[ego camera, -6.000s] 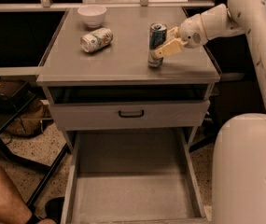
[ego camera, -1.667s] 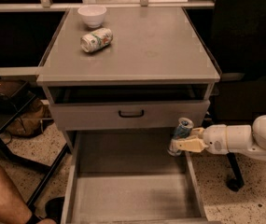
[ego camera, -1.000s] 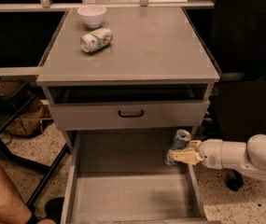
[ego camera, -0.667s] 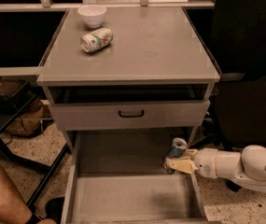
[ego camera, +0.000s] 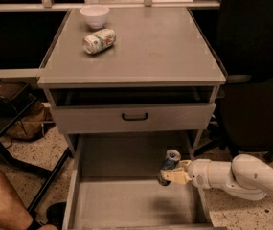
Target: Place redbull can into middle drawer
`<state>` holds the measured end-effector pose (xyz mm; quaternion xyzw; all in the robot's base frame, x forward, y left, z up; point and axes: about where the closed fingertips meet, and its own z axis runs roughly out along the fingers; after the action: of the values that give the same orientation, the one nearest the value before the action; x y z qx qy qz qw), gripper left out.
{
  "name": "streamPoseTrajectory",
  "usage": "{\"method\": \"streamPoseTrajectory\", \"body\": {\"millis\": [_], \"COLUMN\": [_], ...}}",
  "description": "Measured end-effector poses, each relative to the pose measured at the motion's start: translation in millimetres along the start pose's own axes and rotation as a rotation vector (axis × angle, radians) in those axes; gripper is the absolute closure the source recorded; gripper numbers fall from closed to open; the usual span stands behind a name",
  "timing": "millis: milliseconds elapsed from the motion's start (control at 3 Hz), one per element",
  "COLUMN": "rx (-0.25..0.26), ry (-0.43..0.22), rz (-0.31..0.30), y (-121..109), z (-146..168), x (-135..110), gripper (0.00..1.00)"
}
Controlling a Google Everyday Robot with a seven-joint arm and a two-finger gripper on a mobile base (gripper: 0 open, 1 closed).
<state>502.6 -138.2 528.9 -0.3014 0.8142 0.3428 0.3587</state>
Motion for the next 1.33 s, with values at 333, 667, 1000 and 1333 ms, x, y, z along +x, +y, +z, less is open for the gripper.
{"method": "streamPoseTrajectory", "body": {"millis": [333, 667, 1000, 1333], "rx": [0.0, -0.006, -0.007, -0.039], "ry": [0.0, -0.018, -0.063, -0.093], "rz": [0.0, 0.008, 0.026, 0.038], "y": [0.1, -6.0, -16.3, -16.9], "z": [0.3, 19.7, 45.1, 79.0], "x": [0.0, 9.0, 21.8, 37.2], "gripper": [1.0, 1.0, 1.0, 1.0]}}
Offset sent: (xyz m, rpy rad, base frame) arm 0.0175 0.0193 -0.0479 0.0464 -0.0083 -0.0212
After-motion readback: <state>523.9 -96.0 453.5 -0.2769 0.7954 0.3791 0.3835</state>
